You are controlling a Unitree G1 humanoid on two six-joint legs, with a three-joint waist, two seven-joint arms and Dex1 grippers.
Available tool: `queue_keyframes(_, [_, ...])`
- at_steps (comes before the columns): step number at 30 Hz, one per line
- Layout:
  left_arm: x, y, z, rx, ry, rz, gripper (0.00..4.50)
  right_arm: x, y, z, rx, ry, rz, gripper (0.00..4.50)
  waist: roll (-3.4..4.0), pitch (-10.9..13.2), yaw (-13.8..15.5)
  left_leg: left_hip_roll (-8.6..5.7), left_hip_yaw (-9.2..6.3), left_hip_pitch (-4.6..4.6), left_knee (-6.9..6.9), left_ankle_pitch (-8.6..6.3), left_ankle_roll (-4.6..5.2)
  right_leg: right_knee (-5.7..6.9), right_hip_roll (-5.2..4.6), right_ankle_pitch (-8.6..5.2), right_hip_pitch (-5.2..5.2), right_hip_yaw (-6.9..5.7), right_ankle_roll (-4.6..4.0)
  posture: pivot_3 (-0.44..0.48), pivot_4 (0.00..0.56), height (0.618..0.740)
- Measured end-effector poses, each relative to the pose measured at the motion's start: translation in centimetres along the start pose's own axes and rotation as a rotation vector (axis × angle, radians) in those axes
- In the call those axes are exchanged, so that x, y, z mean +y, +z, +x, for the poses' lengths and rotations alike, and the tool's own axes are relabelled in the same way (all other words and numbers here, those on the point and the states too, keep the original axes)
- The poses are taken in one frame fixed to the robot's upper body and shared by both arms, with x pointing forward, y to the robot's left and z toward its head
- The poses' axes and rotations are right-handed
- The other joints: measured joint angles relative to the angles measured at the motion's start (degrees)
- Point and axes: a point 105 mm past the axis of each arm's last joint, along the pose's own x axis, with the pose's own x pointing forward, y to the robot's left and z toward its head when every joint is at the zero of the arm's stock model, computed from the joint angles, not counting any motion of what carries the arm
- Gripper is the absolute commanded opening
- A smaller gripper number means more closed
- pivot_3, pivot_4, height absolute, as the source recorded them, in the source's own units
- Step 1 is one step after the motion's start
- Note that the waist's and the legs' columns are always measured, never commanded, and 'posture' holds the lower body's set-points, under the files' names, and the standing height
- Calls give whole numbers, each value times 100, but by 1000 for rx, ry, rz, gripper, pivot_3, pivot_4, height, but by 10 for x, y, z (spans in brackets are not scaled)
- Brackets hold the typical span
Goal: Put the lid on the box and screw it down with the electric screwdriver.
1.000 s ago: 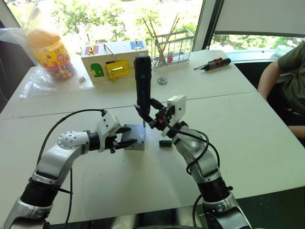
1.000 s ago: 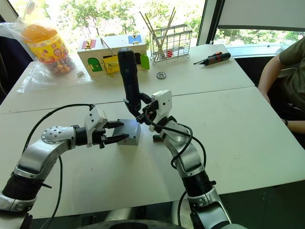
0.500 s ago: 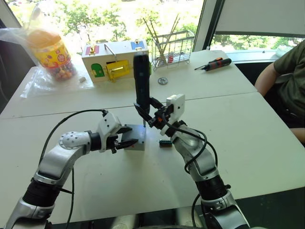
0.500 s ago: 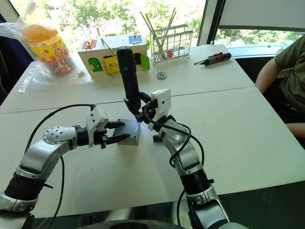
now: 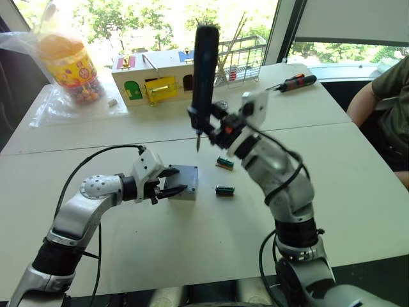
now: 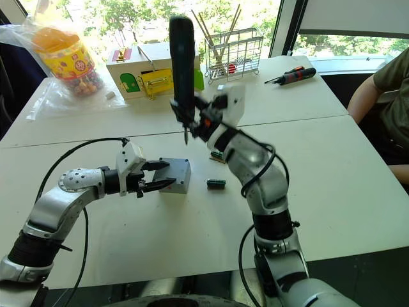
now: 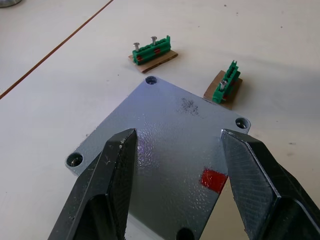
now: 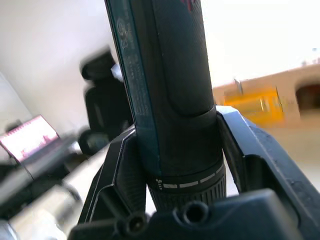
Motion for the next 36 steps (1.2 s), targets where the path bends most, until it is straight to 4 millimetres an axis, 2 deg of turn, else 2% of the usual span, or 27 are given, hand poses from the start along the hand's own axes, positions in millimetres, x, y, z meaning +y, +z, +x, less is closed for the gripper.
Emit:
queue_keyframes(2, [0,1,0,-19,-3,-46,2712,1,33,1,-95,-3,33,1828,-1,-1,6,0,-3,-3,2,-1,1,-2,0,0,-1,-3,0,0,150,740])
queue_keyframes(4, [2,4,-1,-36,-4,-98,2712,-7,41,0,-78,-36,52,1828,-4,2,2,-2,-3,-4,7,-16,30,-2,-2,1,0,-2,-1,0,150,740])
queue_keyframes(7, [6,13,-5,-61,-5,-149,2712,-31,23,-5,76,-122,82,1828,-7,13,0,-2,-3,-16,10,-16,31,2,-2,2,-3,-3,-3,0,150,740])
queue_keyframes(11, [9,44,-8,-96,-37,-84,2712,-55,1,-24,345,-166,97,1828,-13,78,-4,-2,-2,-86,21,9,-7,15,-4,4,-56,-5,-4,0,150,740])
queue_keyframes(12, [6,58,-9,-98,-72,-34,2712,-65,0,-34,443,-186,97,1828,-13,82,-8,-4,-2,-127,40,12,-10,24,-6,5,-91,-9,-4,0,150,740])
queue_keyframes(14, [-2,73,-11,-89,-132,49,2712,-81,1,-54,561,-235,86,1828,-10,86,-13,-9,0,-133,41,10,-6,21,-15,5,-93,-13,-4,0,150,740])
queue_keyframes(16, [-13,79,-12,-70,-205,106,2712,-98,4,-78,680,-302,71,1828,-10,87,-16,-11,7,-132,27,9,-4,-3,-22,5,-90,-14,-4,0,150,740])
queue_keyframes(19, [-27,71,-9,-13,-306,140,2712,-111,2,-120,868,-347,75,1828,-13,94,-14,-7,12,-131,25,4,4,-10,-20,5,-86,-17,-3,0,150,740])
queue_keyframes(22, [-33,57,-4,70,-341,226,2712,-110,-20,-168,1097,-324,193,1828,-23,118,-31,0,26,-127,30,3,7,-11,-18,5,-81,-18,-3,0,150,740])
queue_keyframes(24, [-38,51,-2,91,-364,244,2712,-108,-36,-187,1191,-314,294,1828,-20,154,-77,5,42,-125,45,1,20,0,-15,13,-81,-9,-12,0,150,740])
queue_keyframes(28, [-54,52,-2,79,-419,282,2712,-113,-46,-202,1272,-358,362,1828,-19,172,-103,4,41,-127,66,-13,54,9,-15,16,-76,-11,-14,0,150,740])
queue_keyframes(36, [-57,50,6,60,-405,280,2712,-134,-58,-209,1329,-481,419,1828,-21,176,14,1,43,-137,106,-8,42,7,-12,18,-67,-9,-9,0,150,740])
